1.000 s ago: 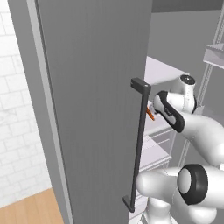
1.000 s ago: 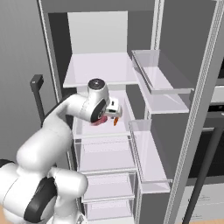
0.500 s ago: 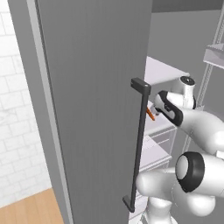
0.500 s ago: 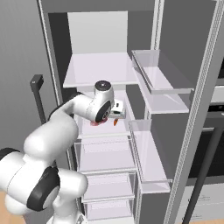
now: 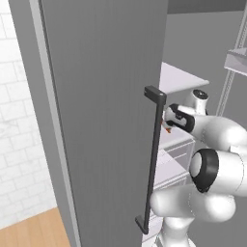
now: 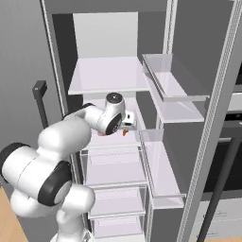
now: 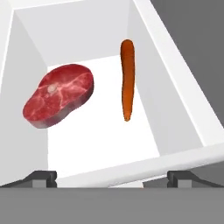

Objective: Place one carrot and one steak in each tupperware on the nearby counter, to pack two identical lunches.

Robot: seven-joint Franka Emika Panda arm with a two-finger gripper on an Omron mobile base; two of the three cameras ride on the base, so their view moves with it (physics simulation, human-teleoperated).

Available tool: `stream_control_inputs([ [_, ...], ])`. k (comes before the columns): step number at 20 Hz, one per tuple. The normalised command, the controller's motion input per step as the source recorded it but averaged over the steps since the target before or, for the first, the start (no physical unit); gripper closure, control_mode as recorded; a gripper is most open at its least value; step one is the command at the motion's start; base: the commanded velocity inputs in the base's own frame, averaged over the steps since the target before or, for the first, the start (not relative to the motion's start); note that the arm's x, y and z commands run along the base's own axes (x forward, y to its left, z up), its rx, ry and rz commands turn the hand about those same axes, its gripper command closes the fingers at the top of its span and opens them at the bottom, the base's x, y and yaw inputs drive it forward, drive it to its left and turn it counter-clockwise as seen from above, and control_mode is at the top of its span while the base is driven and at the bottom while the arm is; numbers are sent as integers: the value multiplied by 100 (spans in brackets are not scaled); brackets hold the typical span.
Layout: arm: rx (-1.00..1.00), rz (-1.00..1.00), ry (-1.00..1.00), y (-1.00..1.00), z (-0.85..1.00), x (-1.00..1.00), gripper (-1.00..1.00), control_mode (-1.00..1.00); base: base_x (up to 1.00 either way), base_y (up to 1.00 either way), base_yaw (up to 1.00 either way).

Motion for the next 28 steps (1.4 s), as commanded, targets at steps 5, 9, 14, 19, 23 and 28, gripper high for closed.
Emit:
stream_control_inputs([
  [5, 0, 4, 0, -3, -18, 50, -100, -100, 0, 0, 0],
  [9, 0, 2, 0, -5, -18, 37, -100, -100, 0, 0, 0],
  [14, 0, 2, 0, -17, -25, 32, -100, -100, 0, 0, 0],
  [19, 0, 0, 0, -9, -30, 35, -100, -100, 0, 0, 0],
  [23, 0, 0, 0, 0, -22, 35, -100, -100, 0, 0, 0],
  [28, 0, 0, 0, 0, -16, 33, -100, -100, 0, 0, 0],
])
